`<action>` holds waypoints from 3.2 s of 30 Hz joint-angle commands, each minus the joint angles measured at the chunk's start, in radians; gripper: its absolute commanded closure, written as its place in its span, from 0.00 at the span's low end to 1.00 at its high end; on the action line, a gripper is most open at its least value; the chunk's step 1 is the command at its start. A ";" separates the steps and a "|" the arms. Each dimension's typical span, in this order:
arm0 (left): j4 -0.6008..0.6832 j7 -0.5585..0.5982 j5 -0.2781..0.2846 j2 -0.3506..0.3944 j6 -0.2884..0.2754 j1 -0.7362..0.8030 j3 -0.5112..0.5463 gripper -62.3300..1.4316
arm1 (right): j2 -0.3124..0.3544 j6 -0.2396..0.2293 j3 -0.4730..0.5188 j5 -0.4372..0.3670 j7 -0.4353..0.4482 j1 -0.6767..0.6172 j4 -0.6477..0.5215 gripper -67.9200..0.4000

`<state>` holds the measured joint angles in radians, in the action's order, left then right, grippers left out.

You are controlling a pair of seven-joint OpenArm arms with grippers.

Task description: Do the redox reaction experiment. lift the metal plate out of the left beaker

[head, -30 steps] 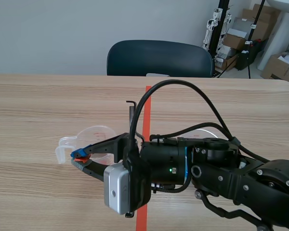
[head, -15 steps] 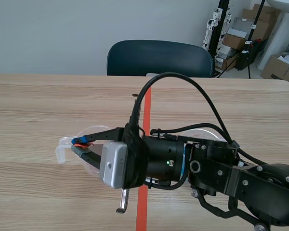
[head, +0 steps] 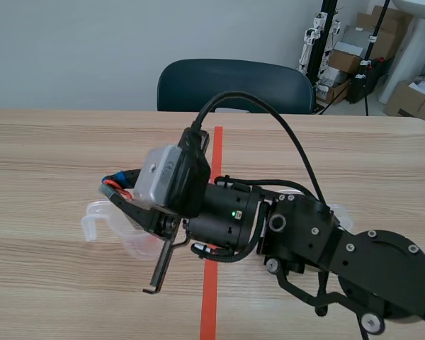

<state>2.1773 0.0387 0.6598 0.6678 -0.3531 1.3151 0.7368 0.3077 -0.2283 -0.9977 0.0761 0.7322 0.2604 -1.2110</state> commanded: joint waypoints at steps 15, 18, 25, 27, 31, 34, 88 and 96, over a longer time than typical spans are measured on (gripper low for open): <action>0.008 0.017 0.011 -0.006 -0.001 0.002 0.005 0.00 | -0.020 -0.136 0.110 -0.281 -0.144 0.050 -0.022 0.99; 0.008 0.017 0.011 -0.006 -0.001 0.002 0.005 0.00 | -0.021 -0.143 0.111 -0.325 -0.163 0.059 -0.022 0.99; 0.008 0.017 0.011 -0.006 -0.001 0.002 0.005 0.00 | -0.031 -0.151 0.111 -0.325 -0.212 0.075 -0.027 0.99; 0.008 0.018 0.011 -0.006 -0.001 0.002 0.005 0.00 | -0.031 -0.151 0.111 -0.325 -0.227 0.075 -0.035 0.99; 0.008 0.018 0.011 -0.006 -0.001 0.002 0.005 0.00 | -0.031 -0.155 0.111 -0.353 -0.292 0.075 -0.069 0.99; 0.008 0.018 0.011 -0.006 -0.001 0.002 0.005 0.00 | -0.027 -0.155 0.111 -0.377 -0.352 0.075 -0.108 0.99; 0.008 0.025 0.011 -0.005 -0.001 0.002 0.005 0.00 | 0.003 -0.131 0.305 -0.875 -1.090 0.175 -0.595 0.99; 0.008 0.025 0.011 -0.005 -0.001 0.002 0.005 0.00 | 0.003 -0.131 0.305 -0.893 -1.091 0.175 -0.595 0.99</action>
<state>2.1773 0.0467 0.6598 0.6678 -0.3531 1.3151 0.7368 0.3107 -0.3599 -0.6994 -0.8047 -0.3687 0.4171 -1.7874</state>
